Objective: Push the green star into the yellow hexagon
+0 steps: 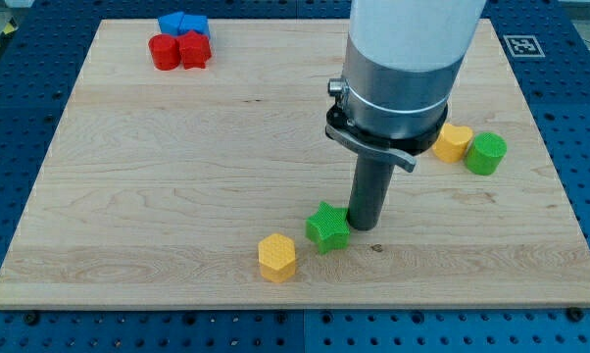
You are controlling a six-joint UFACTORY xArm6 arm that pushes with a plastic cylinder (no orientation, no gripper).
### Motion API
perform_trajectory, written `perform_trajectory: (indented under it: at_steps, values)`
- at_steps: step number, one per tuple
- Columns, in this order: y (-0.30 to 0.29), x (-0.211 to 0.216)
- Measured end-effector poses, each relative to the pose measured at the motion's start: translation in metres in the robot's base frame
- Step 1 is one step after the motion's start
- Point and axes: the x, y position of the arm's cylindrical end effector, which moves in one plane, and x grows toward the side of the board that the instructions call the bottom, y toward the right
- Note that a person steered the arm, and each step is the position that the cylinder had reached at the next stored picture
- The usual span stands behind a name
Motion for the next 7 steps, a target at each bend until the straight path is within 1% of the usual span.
perform_trajectory:
  at_steps: [1, 2, 6, 7]
  values:
    - [-0.012, -0.010]
    - [-0.026, -0.010]
    - [-0.028, 0.009]
    - [-0.028, -0.022]
